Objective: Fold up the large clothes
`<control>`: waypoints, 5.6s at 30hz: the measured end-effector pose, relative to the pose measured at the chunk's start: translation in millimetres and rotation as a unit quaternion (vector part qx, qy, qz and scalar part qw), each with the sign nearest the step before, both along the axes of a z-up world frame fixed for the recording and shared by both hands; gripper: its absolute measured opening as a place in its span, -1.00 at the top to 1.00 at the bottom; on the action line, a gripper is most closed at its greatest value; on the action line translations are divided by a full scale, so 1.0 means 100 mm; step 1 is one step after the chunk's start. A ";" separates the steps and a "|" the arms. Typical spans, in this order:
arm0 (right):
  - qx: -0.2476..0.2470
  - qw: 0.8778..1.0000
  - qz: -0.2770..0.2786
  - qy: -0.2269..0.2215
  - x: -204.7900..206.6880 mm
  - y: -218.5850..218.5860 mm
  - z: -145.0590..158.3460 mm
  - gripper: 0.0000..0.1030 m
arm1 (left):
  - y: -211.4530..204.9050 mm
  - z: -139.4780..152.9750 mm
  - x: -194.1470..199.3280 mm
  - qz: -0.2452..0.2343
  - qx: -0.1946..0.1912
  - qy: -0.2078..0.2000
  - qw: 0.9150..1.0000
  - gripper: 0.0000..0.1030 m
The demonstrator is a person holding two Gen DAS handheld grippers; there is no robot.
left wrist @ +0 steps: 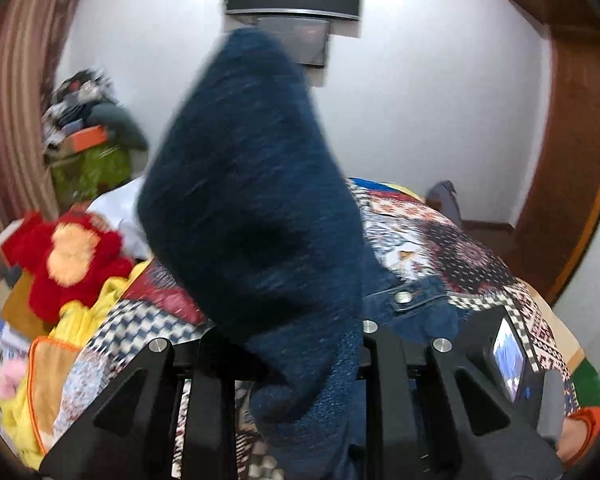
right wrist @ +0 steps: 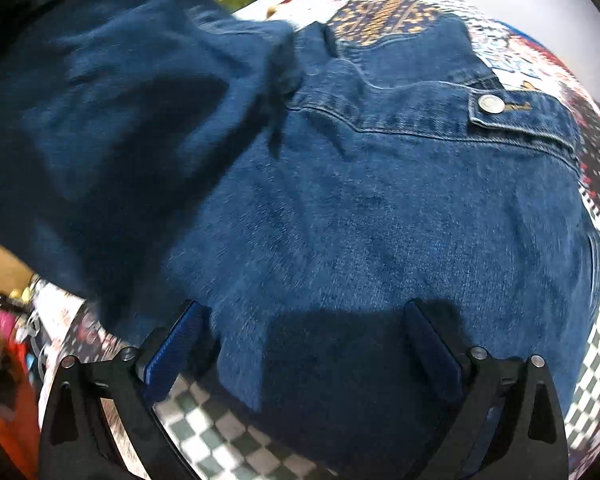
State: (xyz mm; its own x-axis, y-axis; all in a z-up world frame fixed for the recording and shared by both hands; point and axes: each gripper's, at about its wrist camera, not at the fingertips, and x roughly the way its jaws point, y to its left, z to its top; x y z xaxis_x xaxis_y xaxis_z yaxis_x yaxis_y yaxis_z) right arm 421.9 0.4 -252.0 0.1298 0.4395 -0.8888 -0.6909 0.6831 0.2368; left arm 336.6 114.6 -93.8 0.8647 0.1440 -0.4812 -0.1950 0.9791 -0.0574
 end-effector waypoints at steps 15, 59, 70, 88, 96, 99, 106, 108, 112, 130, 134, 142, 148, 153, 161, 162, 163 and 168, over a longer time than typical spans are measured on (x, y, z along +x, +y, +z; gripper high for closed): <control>0.040 0.956 -0.280 -0.077 0.06 -2.59 0.91 -0.93 | -1.82 -0.62 0.29 -0.239 0.126 0.107 0.957 0.58; -0.023 0.987 -0.139 -0.080 -0.02 -1.35 0.41 -0.94 | -0.03 -1.17 -0.01 -0.116 -0.111 0.215 0.963 -1.00; 0.007 0.976 -0.216 -0.022 0.20 -2.18 0.35 -0.94 | 0.00 -1.05 -0.05 -0.115 -0.094 0.226 0.963 -0.99; 0.014 0.984 -0.137 -0.109 0.59 -1.52 0.78 -0.94 | -0.05 -0.57 0.93 -0.145 -0.027 0.184 0.972 -0.99; -0.020 0.992 -0.108 -0.061 1.03 -1.22 0.32 -0.94 | -0.25 -1.02 1.61 -0.161 0.007 0.230 0.960 -0.99; -0.011 0.992 -0.117 -0.037 1.19 -1.25 0.19 -0.94 | -0.19 -1.04 1.83 -0.143 -0.008 0.227 0.963 -0.99; 0.028 0.985 -0.172 -0.004 1.51 -1.47 0.12 -0.93 | -0.04 -1.00 2.07 -0.114 -0.020 0.227 0.967 -1.00; 0.034 0.983 -0.179 -0.004 1.50 -1.51 0.18 -0.93 | -0.01 -0.90 1.99 -0.105 -0.018 0.211 0.972 -1.00; 0.033 0.982 -0.179 -0.049 1.31 -1.54 0.42 -0.94 | 0.04 -0.71 1.80 -0.100 -0.022 0.187 0.977 -1.00; 0.114 0.966 -0.222 0.076 0.60 -2.18 -0.01 -0.94 | 0.01 -1.24 0.93 -0.160 -0.176 0.266 0.934 -1.00; 0.157 0.950 -0.235 0.136 0.62 -2.26 -0.22 -0.94 | 0.18 -1.41 0.96 -0.156 -0.265 0.274 0.911 -1.00; 0.175 0.947 -0.198 0.182 0.85 -2.05 -0.34 -0.93 | 0.24 -1.62 1.13 -0.172 -0.343 0.287 0.878 -1.00; 0.155 0.957 -0.142 0.197 0.91 -1.71 -0.38 -0.84 | 0.10 -1.64 1.33 -0.187 -0.343 0.294 0.872 -1.00; 0.165 0.953 -0.151 0.203 0.93 -1.70 -0.39 -0.65 | 0.06 -1.61 1.32 -0.183 -0.343 0.285 0.876 -0.89; 0.182 0.951 -0.182 0.172 0.79 -1.79 -0.13 -0.03 | 0.01 -1.38 1.05 -0.188 -0.309 0.265 0.894 -0.47; 0.188 0.950 -0.182 0.168 0.77 -1.79 -0.06 0.02 | 0.01 -1.31 1.02 -0.190 -0.308 0.260 0.895 -0.43; 0.191 0.951 -0.181 0.163 0.74 -1.77 0.02 0.05 | 0.00 -1.21 0.97 -0.192 -0.300 0.251 0.900 -0.41; 0.193 0.956 -0.171 0.142 0.61 -1.64 0.36 0.08 | 0.06 -0.78 0.75 -0.193 -0.267 0.211 0.920 -0.39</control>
